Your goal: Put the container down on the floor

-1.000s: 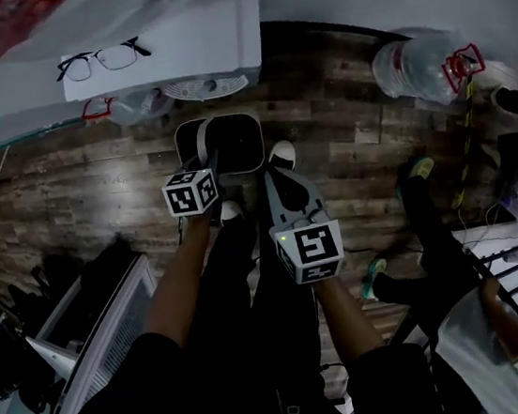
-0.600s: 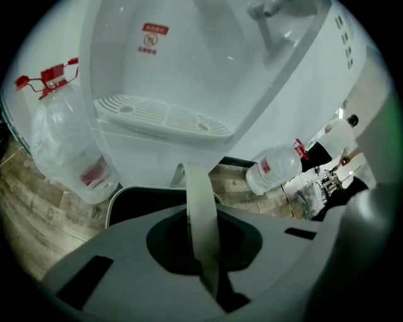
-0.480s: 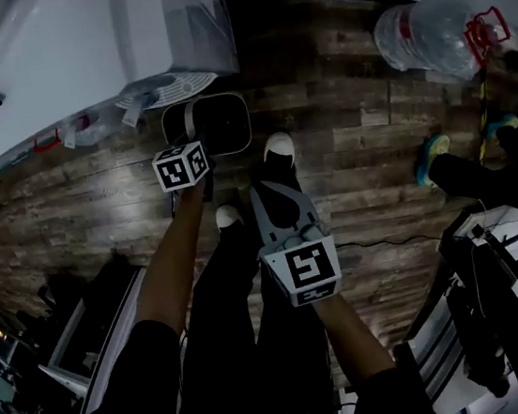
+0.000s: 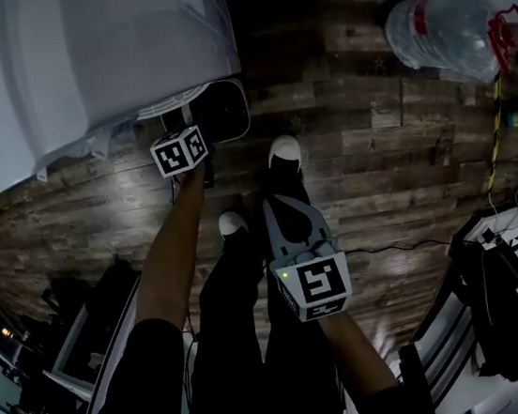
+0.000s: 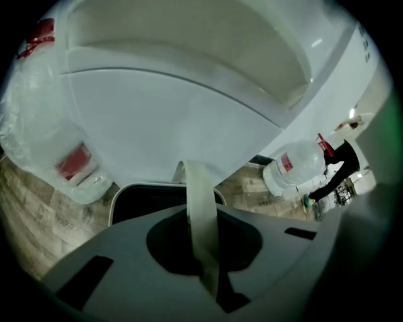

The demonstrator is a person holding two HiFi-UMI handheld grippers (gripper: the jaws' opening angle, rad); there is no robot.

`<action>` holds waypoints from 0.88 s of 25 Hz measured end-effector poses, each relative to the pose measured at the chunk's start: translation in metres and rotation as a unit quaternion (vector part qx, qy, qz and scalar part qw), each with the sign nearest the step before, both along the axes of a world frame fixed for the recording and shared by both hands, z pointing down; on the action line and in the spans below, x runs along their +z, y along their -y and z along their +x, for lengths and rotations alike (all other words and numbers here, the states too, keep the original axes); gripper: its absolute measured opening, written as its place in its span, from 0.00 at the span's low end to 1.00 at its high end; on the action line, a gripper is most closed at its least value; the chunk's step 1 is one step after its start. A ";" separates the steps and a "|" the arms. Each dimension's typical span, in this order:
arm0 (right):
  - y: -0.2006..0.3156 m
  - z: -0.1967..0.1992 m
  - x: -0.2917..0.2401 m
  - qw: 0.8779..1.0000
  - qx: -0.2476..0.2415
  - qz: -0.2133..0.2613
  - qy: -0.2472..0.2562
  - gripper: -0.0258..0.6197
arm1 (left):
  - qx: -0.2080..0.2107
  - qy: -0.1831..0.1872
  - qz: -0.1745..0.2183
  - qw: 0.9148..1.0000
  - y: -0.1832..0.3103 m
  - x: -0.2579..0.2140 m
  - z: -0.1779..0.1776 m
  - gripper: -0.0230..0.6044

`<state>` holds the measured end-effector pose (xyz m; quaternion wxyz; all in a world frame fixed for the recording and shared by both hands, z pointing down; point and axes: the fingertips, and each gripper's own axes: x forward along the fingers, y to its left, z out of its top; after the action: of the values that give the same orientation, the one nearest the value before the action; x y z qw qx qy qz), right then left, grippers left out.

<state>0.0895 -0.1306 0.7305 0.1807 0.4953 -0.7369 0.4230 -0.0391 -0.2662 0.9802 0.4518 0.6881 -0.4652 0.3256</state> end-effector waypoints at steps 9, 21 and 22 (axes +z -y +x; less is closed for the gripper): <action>-0.001 0.000 0.009 1.000 0.006 -0.015 -0.002 0.05 | 0.020 -0.002 0.010 1.000 0.018 0.003 0.005 0.06; -0.008 -0.026 -0.007 1.000 0.005 -0.006 0.004 0.06 | 0.035 0.030 0.044 0.998 0.004 -0.027 -0.031 0.35; -0.009 -0.027 -0.008 1.000 0.005 -0.006 0.002 0.06 | 0.029 0.034 0.050 0.998 0.003 -0.032 -0.036 0.35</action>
<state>0.0622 -0.1212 0.7221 0.1798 0.4970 -0.7323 0.4294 -0.0753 -0.2689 0.9484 0.3916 0.7115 -0.4755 0.3382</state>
